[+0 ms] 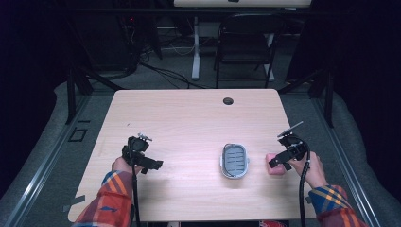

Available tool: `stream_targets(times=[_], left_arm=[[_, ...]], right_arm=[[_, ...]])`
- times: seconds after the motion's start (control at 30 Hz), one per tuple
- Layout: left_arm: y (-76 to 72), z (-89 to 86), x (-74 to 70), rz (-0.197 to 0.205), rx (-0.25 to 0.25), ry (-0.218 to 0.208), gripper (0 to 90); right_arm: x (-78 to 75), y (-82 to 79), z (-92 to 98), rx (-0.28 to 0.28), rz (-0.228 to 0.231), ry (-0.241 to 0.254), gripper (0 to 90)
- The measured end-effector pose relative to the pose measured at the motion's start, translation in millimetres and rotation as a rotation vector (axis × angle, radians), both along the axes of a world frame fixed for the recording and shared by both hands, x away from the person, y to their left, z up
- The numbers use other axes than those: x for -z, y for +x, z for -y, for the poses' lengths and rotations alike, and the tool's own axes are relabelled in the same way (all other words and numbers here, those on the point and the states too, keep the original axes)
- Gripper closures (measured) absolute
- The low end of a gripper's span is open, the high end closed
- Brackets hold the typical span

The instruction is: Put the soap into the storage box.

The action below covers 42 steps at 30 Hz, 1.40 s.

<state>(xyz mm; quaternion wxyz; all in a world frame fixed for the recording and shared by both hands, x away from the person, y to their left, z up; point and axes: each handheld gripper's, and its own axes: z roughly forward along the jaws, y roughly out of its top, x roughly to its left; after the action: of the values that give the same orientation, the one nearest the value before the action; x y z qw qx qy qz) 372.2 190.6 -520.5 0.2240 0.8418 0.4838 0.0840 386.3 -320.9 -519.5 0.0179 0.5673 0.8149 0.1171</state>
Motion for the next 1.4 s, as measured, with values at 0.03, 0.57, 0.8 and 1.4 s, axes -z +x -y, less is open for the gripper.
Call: stream_targets(times=[0.03,0.57,0.8,1.4], left_arm=[[-0.1,0.1,-0.1,0.000,0.000,0.001,0.2],[0.4,1.0,0.5,-0.014,0.000,0.005,0.0],[0.6,1.3,1.2,-0.022,-0.005,0.004,0.0],[1.2,3.8,3.2,-0.037,0.010,0.039,0.0]], right_arm=[[0.0,0.0,0.0,0.000,0.000,0.000,0.0],[7.4,7.8,-6.3,0.026,-0.040,-0.008,0.0],[12.9,12.5,-13.8,0.031,-0.056,-0.013,0.0],[18.7,17.4,-22.9,0.040,-0.085,-0.090,24.4]])
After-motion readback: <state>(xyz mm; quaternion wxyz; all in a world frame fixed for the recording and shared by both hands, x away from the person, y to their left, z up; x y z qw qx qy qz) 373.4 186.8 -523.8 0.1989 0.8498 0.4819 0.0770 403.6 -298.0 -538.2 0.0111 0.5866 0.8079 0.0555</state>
